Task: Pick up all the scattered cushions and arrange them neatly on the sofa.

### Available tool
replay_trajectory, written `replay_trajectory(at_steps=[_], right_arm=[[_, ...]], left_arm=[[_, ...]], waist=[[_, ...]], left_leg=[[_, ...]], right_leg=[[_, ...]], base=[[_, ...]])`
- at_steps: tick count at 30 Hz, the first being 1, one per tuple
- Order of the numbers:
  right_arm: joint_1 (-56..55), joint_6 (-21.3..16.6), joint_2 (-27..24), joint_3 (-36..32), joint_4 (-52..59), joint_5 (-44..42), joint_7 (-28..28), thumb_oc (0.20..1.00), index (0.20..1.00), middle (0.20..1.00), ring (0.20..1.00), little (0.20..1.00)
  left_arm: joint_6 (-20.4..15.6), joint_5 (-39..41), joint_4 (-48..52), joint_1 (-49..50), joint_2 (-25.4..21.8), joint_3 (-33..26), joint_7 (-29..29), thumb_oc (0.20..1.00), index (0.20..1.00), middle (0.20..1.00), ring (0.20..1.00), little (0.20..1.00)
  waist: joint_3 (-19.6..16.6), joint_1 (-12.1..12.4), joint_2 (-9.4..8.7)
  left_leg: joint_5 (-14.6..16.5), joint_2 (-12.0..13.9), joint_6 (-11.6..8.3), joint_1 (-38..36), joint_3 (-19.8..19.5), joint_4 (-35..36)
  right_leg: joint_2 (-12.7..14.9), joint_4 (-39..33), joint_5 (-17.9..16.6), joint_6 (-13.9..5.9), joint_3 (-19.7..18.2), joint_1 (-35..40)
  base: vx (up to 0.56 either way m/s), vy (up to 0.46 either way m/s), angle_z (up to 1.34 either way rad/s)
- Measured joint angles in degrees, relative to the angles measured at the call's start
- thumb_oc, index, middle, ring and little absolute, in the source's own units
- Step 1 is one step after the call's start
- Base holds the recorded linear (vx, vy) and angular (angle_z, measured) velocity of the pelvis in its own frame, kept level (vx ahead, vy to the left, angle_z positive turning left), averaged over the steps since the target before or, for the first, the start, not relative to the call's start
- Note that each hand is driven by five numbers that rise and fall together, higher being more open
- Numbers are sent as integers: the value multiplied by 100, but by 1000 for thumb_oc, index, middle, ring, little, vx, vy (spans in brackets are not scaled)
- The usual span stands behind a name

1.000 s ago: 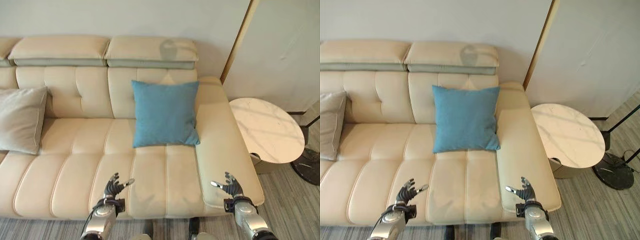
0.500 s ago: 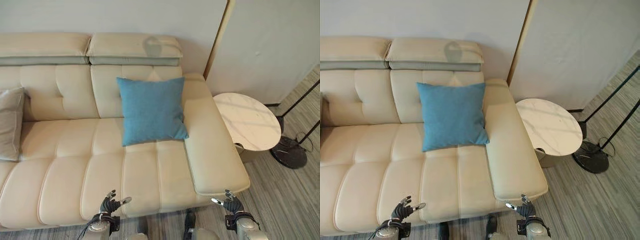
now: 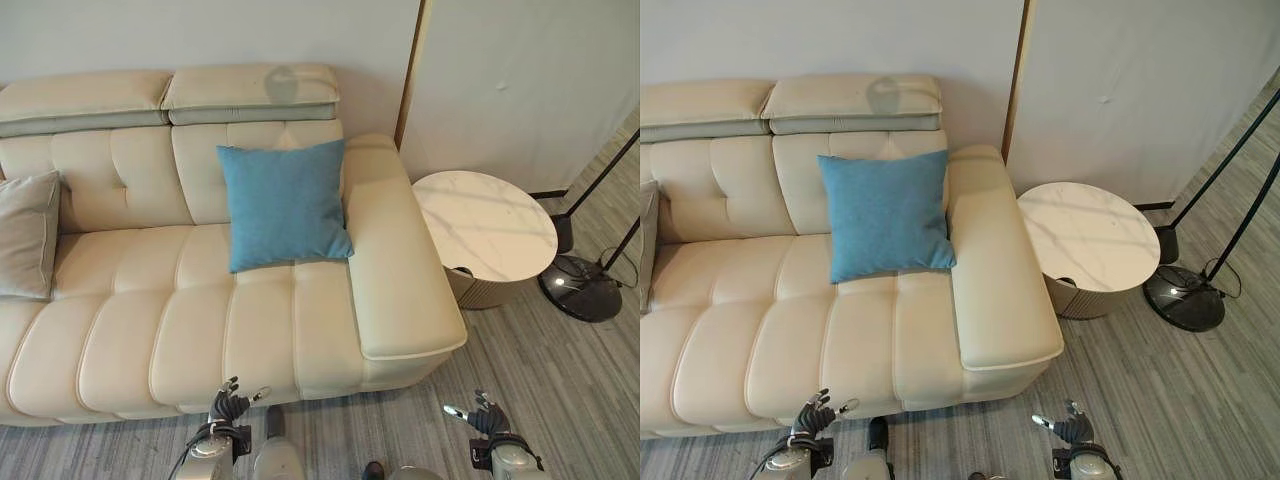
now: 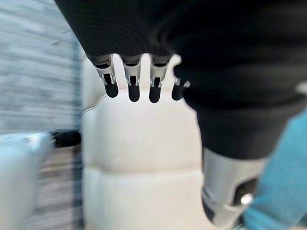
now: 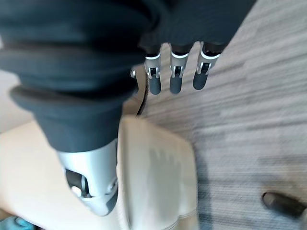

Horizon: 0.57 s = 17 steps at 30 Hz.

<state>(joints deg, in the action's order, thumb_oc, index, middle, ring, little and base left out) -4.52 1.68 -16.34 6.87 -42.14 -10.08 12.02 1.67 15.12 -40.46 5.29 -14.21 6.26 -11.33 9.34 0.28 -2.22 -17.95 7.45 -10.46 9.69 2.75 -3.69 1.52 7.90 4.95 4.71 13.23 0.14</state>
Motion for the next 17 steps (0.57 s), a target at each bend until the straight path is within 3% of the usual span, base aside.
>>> replay_trajectory(at_steps=[2, 4, 8, 9, 11, 13, 17], right_arm=[[36, 1, -40, 32, 30, 5, -17, 1000, 1000, 1000, 1000, 1000], [37, 11, -55, 100, -10, 8, -25, 1000, 1000, 1000, 1000, 1000], [199, 12, -13, 162, 15, 20, -85, 1000, 1000, 1000, 1000, 1000], [185, 13, -22, 163, 16, 29, -85, 1000, 1000, 1000, 1000, 1000], [117, 16, -92, 142, 28, 56, -84, 1000, 1000, 1000, 1000, 1000], [146, 27, 75, 137, 11, 56, -86, 1000, 1000, 1000, 1000, 1000], [123, 37, 107, 169, 9, 59, -101, 1000, 1000, 1000, 1000, 1000]], left_arm=[[-4, 1, -1, -51, -13, -31, -4, 1000, 1000, 1000, 1000, 1000], [-10, 4, 0, -105, -1, -30, -1, 1000, 1000, 1000, 1000, 1000], [-5, 207, 49, -150, 23, -19, 6, 1000, 1000, 1000, 1000, 1000], [-2, 223, 67, -145, 36, -10, 6, 1000, 1000, 1000, 1000, 1000], [-2, 220, 212, -163, 135, 33, 9, 1000, 1000, 1000, 1000, 1000], [32, 209, 192, -72, 82, 49, 10, 1000, 1000, 1000, 1000, 1000], [45, 155, 194, 153, 47, 57, 28, 1000, 1000, 1000, 1000, 1000]], waist=[[-4, -24, -26], [-1, -119, 111], [48, -153, 111], [44, -156, 118], [-27, -271, 314], [-67, -245, 253], [-252, -218, 351]], left_leg=[[775, -307, 424, -300, 300, -134], [1036, -388, 658, -809, 415, 153], [1246, -366, 864, -1093, 389, 319], [1287, -351, 866, -1141, 432, 309], [1426, -292, 971, -1080, 427, 539], [1466, -407, 950, -1172, 452, 868], [1390, -560, 1061, -1277, 481, 862]], right_leg=[[62, -319, -274, -8, -73, 7], [-66, -524, -406, -72, -22, 57], [-58, -648, -501, -69, -35, 44], [-40, -687, -563, -129, 42, 70], [-117, -757, -598, -189, 262, 36], [-14, -740, -647, -365, 227, -27], [117, -893, -842, -586, 189, 142]], base=[[-53, -25, -10], [-72, -2, 19], [-28, 73, -4], [-39, 108, 46], [-13, 118, 57], [3, 135, 19], [-25, 183, 1]])
